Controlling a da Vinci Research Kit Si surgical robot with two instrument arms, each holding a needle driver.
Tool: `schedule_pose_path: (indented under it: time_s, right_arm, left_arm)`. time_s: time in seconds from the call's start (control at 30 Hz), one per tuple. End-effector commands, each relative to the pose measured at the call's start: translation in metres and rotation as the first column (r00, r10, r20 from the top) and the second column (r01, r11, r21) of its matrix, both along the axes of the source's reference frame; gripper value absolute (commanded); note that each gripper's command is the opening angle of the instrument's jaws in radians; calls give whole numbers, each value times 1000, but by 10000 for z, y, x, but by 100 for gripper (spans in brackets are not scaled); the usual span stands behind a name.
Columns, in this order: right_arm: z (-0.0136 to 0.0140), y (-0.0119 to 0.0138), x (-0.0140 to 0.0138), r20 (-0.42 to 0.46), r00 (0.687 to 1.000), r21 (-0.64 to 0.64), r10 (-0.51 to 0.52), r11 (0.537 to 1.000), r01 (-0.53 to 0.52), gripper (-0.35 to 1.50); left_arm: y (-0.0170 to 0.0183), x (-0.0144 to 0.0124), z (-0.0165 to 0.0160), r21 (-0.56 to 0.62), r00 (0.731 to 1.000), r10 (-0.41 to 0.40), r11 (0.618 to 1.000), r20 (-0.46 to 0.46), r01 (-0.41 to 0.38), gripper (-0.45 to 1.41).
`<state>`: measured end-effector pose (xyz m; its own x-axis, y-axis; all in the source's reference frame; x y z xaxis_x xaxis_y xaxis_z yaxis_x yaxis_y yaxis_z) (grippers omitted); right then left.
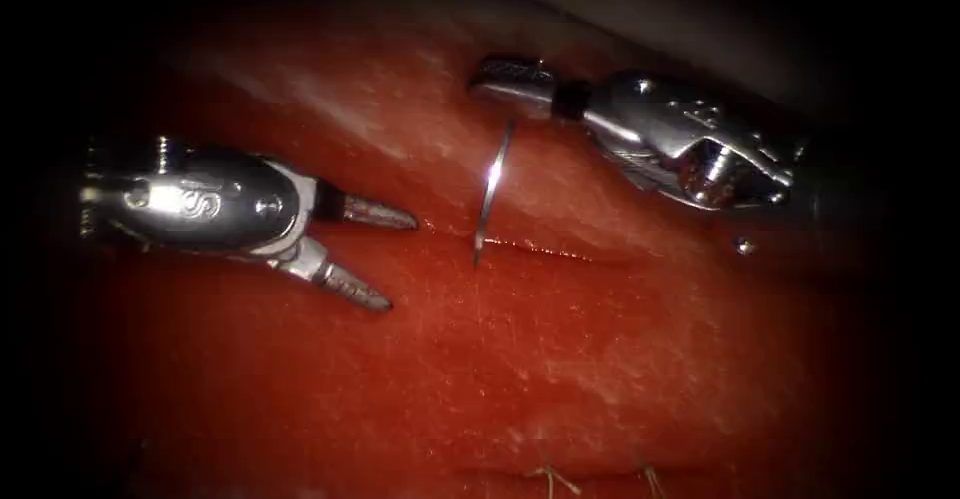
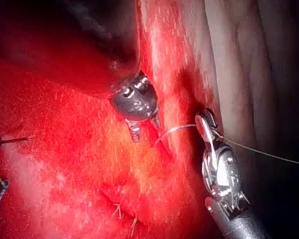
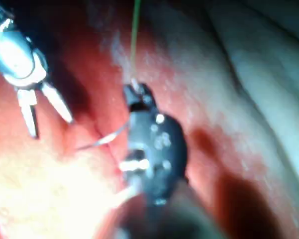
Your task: Wound Closure
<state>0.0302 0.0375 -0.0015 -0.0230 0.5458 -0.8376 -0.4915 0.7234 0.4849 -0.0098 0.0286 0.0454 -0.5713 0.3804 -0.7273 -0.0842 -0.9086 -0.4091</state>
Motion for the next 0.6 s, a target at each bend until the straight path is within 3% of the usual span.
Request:
schedule_pose_path:
  time_s: [0.03,0.23,0.6]
  right_arm:
    - [6,5,15,11,1000,-42,-14,999,14,-35]
    - [13,13,28,26,997,-216,-77,973,81,-35]
    - [21,14,42,69,996,-329,-62,941,81,-35]
  left_arm:
    - [-2,-5,8,15,1000,-13,1000,-12,13,30]
    - [-2,3,20,44,992,-88,995,-93,93,25]
    - [-32,-5,57,103,985,-45,993,-168,63,17]
